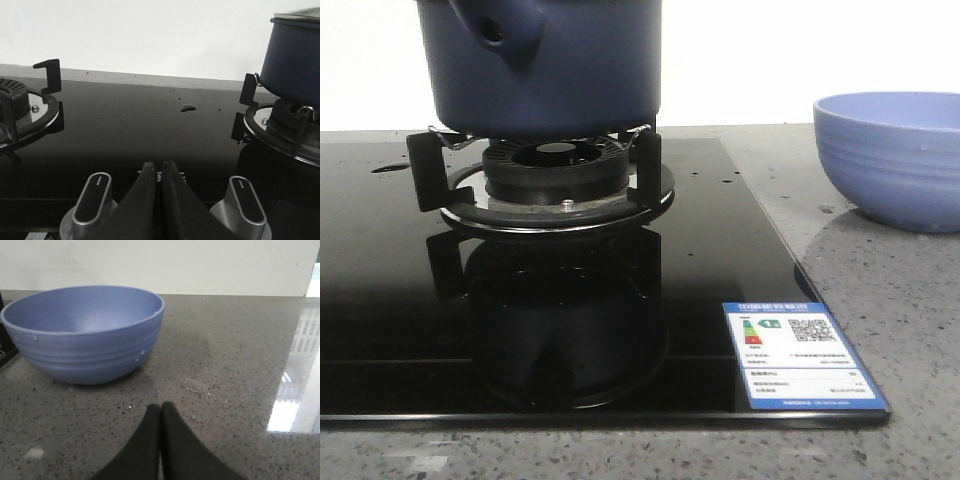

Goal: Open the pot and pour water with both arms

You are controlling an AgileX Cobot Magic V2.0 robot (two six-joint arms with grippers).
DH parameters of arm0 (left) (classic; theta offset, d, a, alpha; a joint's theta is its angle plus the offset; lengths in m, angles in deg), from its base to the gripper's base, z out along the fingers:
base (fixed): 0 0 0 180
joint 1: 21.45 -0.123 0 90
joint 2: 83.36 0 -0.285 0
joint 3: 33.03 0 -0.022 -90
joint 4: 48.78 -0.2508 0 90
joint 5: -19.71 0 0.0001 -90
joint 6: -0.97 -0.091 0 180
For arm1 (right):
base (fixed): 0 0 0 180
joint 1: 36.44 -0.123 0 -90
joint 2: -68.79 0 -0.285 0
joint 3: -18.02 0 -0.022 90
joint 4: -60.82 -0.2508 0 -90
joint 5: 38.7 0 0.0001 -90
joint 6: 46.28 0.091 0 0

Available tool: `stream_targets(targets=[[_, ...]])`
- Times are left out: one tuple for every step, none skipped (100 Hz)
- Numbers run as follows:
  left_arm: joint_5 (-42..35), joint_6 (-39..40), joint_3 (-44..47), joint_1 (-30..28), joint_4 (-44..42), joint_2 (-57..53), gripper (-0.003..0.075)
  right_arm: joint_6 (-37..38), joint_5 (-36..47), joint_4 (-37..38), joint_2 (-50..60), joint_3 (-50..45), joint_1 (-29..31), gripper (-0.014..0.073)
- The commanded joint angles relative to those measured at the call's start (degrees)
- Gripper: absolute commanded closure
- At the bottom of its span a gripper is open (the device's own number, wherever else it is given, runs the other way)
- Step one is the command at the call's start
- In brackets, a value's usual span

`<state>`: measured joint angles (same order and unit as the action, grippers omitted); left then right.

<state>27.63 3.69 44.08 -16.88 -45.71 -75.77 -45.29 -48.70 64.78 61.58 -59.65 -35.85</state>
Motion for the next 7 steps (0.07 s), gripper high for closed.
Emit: stream_targets(targets=[[-4.6,0.6,2.0,0.4,0.6,-1.6,0.0741,0.2,4.3,0.7,1.0,-1.5,0.0,0.0655],[-4.6,0.6,2.0,0.4,0.6,-1.6,0.0741,0.2,4.3,0.7,1.0,-1.5,0.0,0.0655],[-4.6,0.6,2.0,0.4,0.6,-1.6,0.0741,0.2,4.3,0.7,1.0,-1.5,0.0,0.0655],[-4.6,0.6,2.0,0.4,0.6,-1.6,0.0741,0.2,4.3,0.7,1.0,-1.5,0.0,0.0655],[-4.6,0.6,2.0,0.4,0.6,-1.6,0.0741,0.2,4.3,0.7,1.0,-1.5,0.0,0.0655],[-4.6,0.6,2.0,0.4,0.6,-1.6,0.0741,0.2,4.3,0.7,1.0,-1.5,0.0,0.0655],[-4.6,0.6,2.0,0.4,0.6,-1.6,0.0741,0.2,4.3,0.7,1.0,-1.5,0.0,0.0655]])
